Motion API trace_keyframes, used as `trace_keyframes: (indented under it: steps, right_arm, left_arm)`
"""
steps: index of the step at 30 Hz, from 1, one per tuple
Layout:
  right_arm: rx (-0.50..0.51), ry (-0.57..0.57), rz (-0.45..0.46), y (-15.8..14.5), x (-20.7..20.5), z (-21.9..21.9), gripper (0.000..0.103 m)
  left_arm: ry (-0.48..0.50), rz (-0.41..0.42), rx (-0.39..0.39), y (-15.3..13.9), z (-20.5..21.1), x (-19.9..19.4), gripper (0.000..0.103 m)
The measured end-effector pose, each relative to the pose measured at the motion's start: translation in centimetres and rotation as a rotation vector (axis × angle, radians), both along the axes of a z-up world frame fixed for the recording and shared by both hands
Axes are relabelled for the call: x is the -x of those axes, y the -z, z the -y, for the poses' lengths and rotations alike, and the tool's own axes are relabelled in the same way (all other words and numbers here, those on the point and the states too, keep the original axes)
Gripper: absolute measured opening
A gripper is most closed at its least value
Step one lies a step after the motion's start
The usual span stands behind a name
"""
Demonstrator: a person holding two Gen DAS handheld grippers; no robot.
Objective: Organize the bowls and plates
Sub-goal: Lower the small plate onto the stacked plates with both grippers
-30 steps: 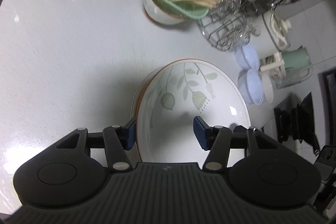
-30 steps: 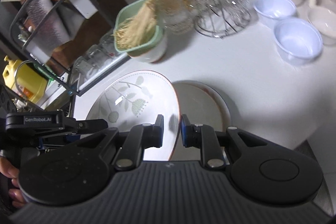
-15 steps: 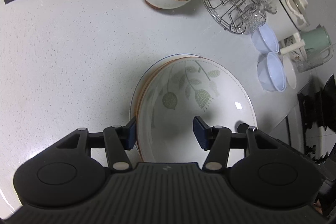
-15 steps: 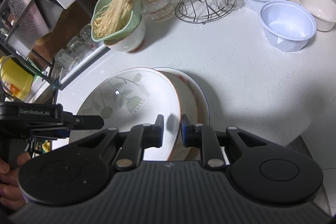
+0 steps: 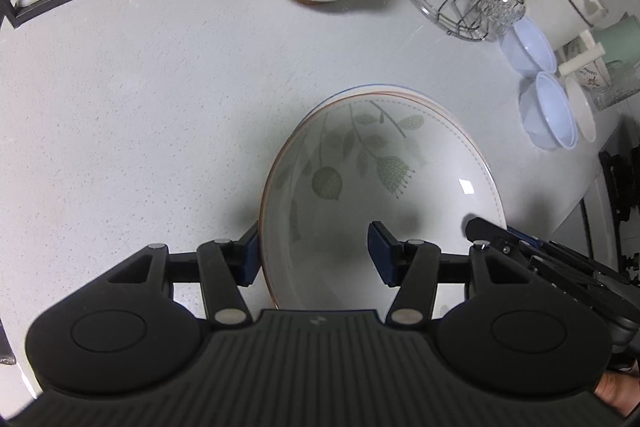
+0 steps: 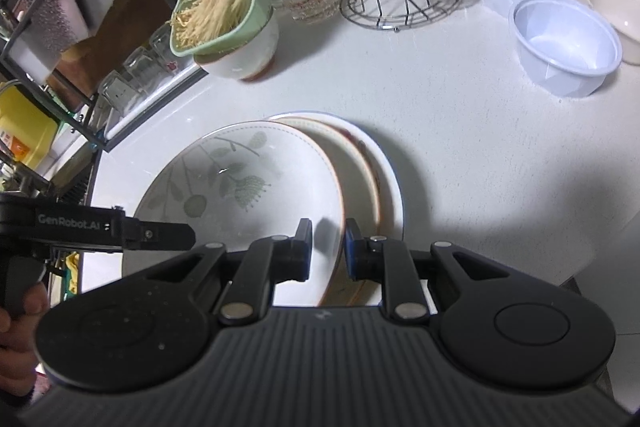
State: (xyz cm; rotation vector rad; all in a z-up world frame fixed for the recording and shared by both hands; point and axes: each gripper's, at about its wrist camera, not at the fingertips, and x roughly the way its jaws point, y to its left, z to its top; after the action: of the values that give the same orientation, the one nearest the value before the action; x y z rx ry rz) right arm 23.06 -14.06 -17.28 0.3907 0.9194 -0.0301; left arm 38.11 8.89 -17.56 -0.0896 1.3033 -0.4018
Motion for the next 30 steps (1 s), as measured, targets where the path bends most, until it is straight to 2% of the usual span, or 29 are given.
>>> trace_keyframes:
  steps: [13,23,30]
  right_arm:
    - [0.025,0.022,0.023,0.8,-0.2,-0.1,0.019]
    - [0.065,0.04,0.039,0.0,0.2,-0.1,0.018]
    - [0.076,0.004,0.04,-0.8,0.5,0.2,0.021]
  left_arm:
    - [0.001,0.048,-0.018,-1.1,-0.2,0.8,0.061]
    - [-0.096,0.093,0.016,-2.6,-1.8,3.7,0.061]
    - [-0.161,0.18,0.065,-5.1,-1.8,6.7,0.061]
